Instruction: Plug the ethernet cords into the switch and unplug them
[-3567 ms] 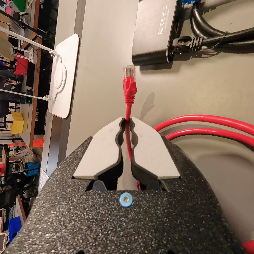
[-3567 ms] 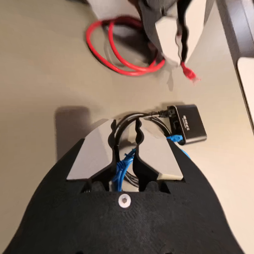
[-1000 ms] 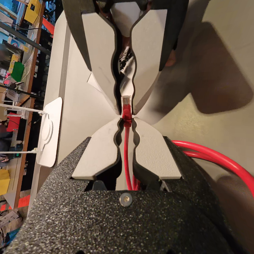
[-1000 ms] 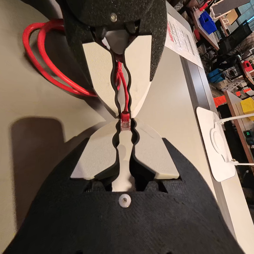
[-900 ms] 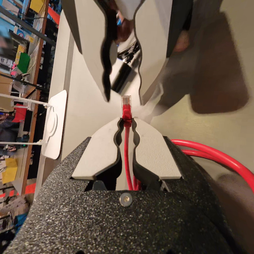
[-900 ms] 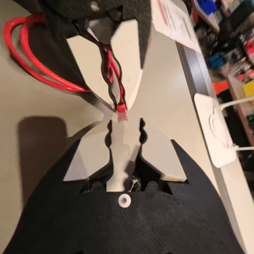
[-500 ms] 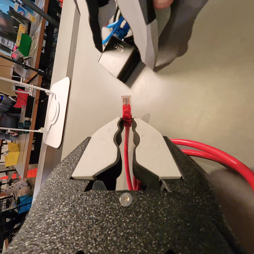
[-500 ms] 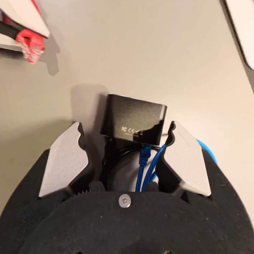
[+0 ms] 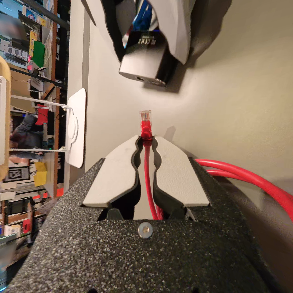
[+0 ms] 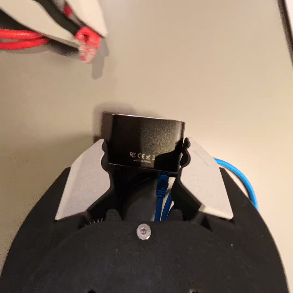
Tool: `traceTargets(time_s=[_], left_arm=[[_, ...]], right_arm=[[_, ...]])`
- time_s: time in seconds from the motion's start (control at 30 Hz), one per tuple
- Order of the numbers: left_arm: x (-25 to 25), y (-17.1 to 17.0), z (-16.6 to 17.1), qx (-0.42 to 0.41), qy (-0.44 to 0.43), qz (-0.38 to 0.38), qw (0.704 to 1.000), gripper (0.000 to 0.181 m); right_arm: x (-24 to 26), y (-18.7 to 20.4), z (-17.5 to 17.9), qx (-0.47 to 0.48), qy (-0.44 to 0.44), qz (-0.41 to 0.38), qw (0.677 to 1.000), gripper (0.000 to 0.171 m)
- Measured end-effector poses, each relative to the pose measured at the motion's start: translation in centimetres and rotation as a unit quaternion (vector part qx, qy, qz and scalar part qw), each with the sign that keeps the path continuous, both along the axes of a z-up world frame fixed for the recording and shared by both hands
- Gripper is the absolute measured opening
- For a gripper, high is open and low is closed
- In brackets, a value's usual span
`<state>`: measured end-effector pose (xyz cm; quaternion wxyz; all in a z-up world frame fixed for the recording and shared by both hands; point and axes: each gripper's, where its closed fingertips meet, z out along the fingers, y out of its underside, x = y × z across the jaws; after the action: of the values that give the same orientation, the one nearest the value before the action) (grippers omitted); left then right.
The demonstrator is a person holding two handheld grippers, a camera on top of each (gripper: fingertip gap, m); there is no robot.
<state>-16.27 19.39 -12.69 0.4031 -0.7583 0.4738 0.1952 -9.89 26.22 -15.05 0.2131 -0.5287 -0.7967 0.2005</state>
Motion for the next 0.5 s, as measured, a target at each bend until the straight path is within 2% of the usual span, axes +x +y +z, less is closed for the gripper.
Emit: traceTargets(time_s=[0.23, 0.5], left_arm=[[1.1, -0.6, 0.3, 0.006, 0.096, -0.015, 0.995, 0.012], [2.0, -1.3, 0.3, -0.021, 0.117, 0.004, 0.993, 0.012]], right_arm=[[0.4, -3.6, 1.7, 0.124, 0.124, 0.121, 0.977, 0.090], [0.2, -4.7, 2.6, 0.199, 0.168, 0.130, 0.957, 0.089]])
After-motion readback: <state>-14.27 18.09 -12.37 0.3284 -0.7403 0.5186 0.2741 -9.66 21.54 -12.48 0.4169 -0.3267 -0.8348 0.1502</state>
